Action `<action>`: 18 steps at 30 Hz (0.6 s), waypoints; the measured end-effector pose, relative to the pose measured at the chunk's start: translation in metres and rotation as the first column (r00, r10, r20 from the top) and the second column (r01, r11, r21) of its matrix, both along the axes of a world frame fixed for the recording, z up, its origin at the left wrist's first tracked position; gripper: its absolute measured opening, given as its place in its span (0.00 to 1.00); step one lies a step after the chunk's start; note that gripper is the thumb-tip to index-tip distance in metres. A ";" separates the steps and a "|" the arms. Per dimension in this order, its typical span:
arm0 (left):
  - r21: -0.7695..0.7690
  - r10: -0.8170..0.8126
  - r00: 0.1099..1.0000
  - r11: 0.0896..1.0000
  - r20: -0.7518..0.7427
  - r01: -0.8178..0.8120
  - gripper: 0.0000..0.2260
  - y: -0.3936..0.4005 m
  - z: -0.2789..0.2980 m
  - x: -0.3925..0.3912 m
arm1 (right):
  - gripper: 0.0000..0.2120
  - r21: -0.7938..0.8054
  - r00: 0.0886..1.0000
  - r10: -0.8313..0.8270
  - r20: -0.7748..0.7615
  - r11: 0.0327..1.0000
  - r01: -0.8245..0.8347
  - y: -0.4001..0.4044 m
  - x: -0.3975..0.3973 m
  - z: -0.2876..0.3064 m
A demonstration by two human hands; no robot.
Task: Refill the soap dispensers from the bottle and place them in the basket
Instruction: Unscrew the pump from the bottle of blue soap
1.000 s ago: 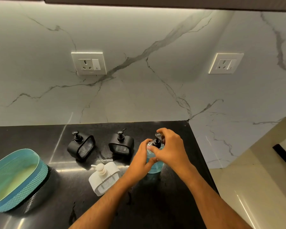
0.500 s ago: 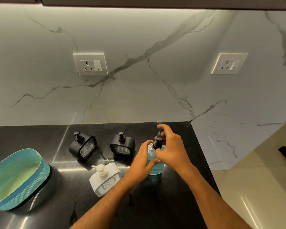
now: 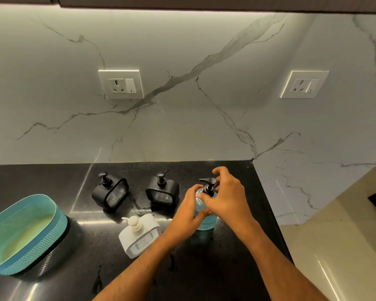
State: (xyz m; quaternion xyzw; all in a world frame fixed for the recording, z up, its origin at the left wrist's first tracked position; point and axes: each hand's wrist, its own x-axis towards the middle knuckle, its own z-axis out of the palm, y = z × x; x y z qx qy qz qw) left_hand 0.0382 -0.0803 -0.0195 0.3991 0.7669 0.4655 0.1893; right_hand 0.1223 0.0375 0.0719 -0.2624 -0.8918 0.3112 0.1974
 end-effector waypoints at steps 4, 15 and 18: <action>-0.015 0.011 1.000 1.000 0.005 -0.011 0.29 -0.001 0.000 0.002 | 0.36 -0.075 0.997 0.069 -0.020 0.995 -0.070 0.001 0.003 0.002; 0.010 -0.001 1.000 1.000 0.013 0.001 0.29 0.000 0.002 0.001 | 0.23 0.020 1.000 0.025 0.012 0.999 -0.025 0.000 0.001 0.001; 0.022 -0.007 1.000 1.000 0.012 0.007 0.29 0.000 0.000 0.000 | 0.25 0.060 0.998 0.003 0.057 0.998 -0.007 -0.001 -0.001 0.000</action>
